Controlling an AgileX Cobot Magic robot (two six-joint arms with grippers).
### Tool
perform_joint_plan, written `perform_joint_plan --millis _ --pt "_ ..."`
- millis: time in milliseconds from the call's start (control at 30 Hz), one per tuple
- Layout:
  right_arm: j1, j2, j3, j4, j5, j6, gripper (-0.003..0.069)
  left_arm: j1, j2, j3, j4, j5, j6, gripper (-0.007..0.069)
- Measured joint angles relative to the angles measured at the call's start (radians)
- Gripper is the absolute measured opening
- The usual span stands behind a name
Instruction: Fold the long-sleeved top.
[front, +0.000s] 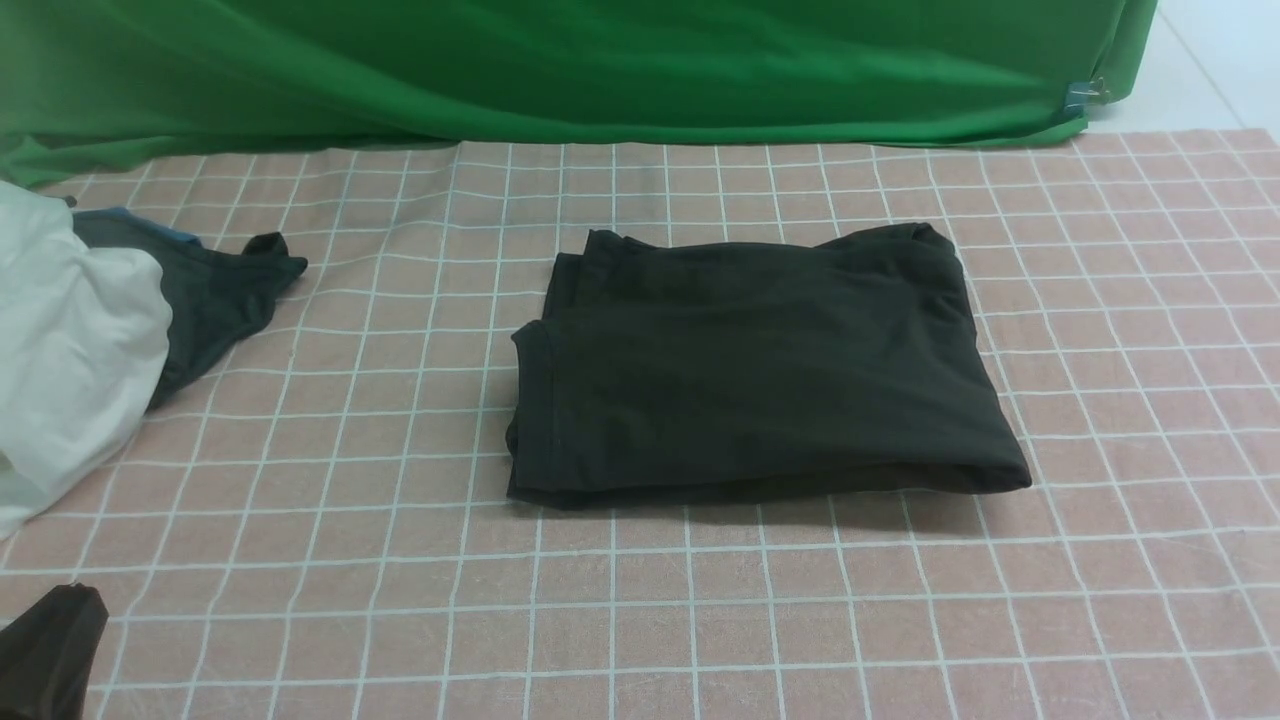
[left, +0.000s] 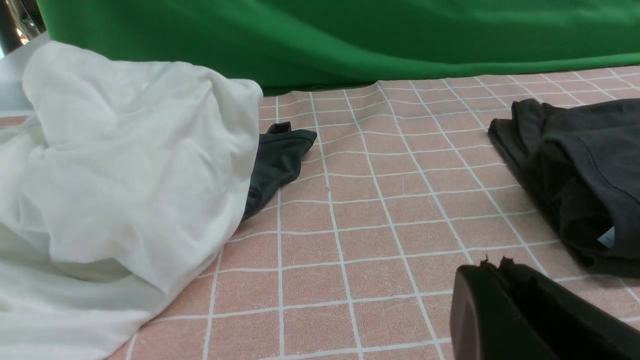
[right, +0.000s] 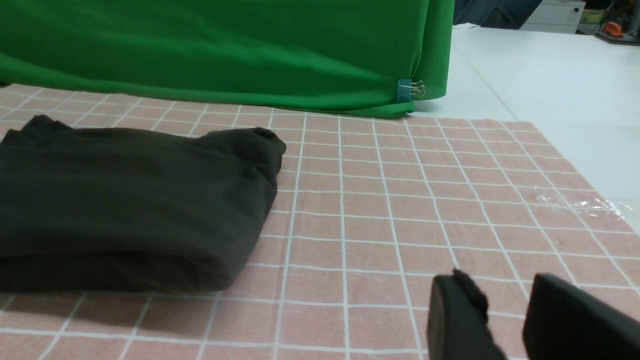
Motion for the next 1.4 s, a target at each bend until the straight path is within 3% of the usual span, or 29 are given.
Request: perform_joint_plan --millis 467,1400 --pt "0.0 0.0 0.0 0.0 0.0 0.0 0.024 0.0 0.0 0.0 0.068 -0.003 0.0 0.0018" --pt "0.0 0.0 0.0 0.0 0.0 0.0 0.024 0.0 0.0 0.0 0.071 -0.003 0.001 0.0018"
